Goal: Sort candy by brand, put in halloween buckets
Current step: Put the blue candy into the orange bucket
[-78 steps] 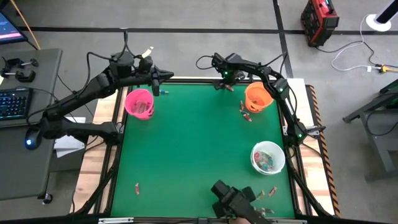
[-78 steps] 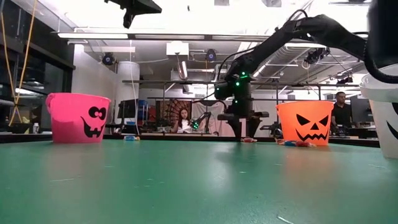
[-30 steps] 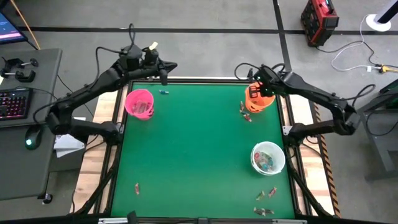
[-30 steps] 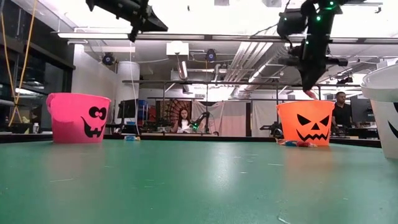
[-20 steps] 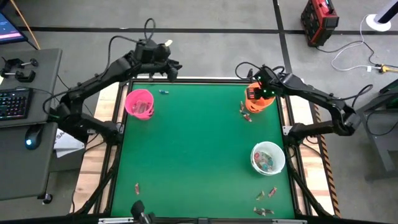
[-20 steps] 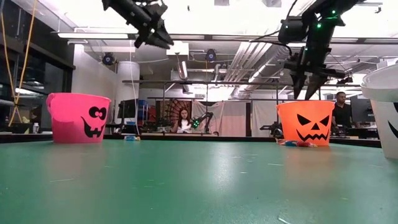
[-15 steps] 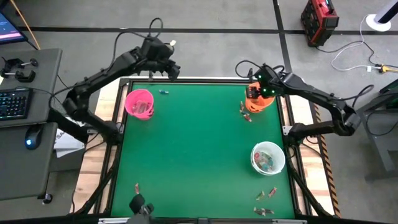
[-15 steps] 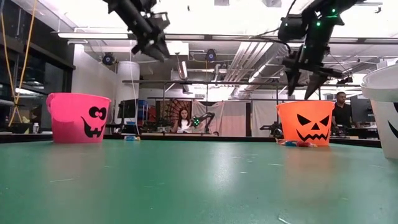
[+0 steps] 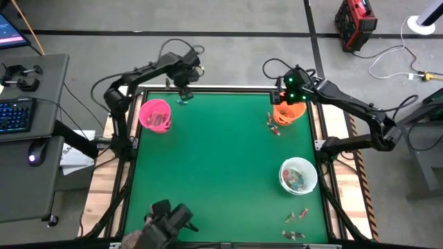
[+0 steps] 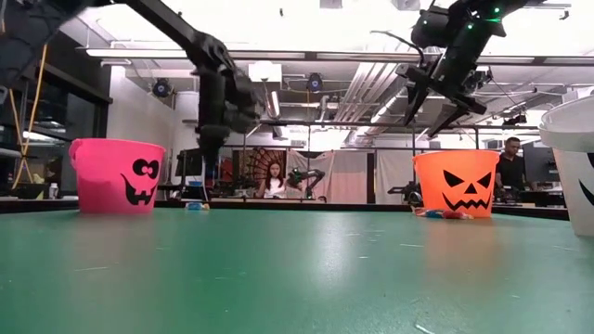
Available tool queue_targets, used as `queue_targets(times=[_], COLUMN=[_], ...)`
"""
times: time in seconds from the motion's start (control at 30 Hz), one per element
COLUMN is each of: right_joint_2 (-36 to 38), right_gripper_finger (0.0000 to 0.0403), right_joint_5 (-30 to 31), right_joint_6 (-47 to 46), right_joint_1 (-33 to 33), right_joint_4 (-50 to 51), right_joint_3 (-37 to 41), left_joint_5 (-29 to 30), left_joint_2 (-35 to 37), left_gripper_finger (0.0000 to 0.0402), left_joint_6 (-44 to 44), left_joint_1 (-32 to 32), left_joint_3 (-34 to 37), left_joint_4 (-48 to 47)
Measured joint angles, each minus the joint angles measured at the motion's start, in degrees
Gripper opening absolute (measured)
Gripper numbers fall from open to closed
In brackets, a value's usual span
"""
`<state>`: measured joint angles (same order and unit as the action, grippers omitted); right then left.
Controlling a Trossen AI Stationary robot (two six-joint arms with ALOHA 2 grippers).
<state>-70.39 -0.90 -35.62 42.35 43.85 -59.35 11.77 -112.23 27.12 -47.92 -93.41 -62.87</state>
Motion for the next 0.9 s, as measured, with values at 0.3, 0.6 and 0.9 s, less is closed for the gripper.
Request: queue_targets(times=[0.3, 0.6, 0.9], right_joint_2=[0.0, 0.0, 0.0], right_gripper_finger=[0.0275, 0.0275, 0.0275], right_joint_5=[0.0, 0.0, 0.0], right_joint_6=[0.1, 1.1, 1.1], right_joint_1=[0.0, 0.0, 0.0], right_joint_4=[0.0, 0.0, 0.0], right_joint_3=[0.0, 0.0, 0.0], left_joint_5=[-0.7, -0.7, -1.7], left_joint_2=[-8.2, -12.1, -14.2], left_gripper_finger=[0.0214, 0.0214, 0.0140], left_joint_6=[3.1, 2.0, 0.6], left_joint_1=[-0.2, -0.1, 0.0], left_joint_3=[-0.1, -0.1, -0.3], left_joint_4=[-2.7, -3.5, -4.1])
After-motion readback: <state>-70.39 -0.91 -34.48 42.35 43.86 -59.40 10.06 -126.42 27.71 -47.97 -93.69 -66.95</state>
